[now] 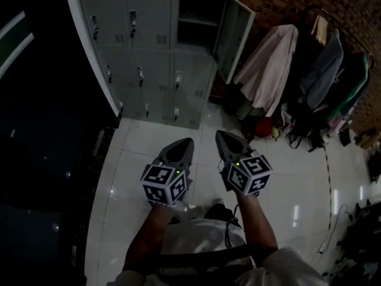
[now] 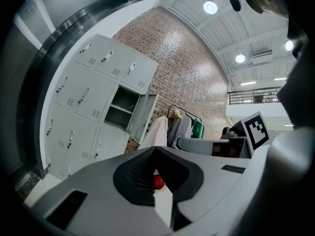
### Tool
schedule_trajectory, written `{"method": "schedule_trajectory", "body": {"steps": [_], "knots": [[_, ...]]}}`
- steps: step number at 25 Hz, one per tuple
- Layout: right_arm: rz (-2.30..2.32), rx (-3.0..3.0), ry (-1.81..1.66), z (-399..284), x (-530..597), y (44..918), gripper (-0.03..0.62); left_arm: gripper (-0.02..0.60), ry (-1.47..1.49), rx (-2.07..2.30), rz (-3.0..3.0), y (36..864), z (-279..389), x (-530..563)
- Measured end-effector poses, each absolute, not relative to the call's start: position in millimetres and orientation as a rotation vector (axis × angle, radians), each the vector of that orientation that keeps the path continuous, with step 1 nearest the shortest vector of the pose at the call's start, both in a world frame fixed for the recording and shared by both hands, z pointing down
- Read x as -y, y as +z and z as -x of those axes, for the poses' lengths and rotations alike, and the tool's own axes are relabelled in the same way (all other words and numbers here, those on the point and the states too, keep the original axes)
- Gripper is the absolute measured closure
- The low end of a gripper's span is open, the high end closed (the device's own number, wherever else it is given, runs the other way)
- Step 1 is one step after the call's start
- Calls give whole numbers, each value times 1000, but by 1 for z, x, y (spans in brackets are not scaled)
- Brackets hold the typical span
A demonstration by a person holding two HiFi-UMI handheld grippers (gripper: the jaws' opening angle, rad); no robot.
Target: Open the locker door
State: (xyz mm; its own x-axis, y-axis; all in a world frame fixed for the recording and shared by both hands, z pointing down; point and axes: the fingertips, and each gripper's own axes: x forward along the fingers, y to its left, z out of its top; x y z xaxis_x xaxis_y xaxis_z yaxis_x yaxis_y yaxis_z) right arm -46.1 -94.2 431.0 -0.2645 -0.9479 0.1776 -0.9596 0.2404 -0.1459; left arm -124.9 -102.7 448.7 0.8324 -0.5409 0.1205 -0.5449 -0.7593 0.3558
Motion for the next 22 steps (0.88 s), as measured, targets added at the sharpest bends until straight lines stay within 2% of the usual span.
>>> {"method": "schedule_trajectory", "body": {"steps": [6, 16, 22], "knots": [[-1805, 2498, 324, 32, 52, 424, 594, 583, 8, 843, -2635, 448, 99, 63], [-1749, 2536, 464, -37, -18, 445, 592, 583, 63, 1004, -2563, 458, 54, 7], [-1707, 2545, 436, -59, -38, 448, 592, 583, 48, 1018, -2557, 458, 19, -19]]}}
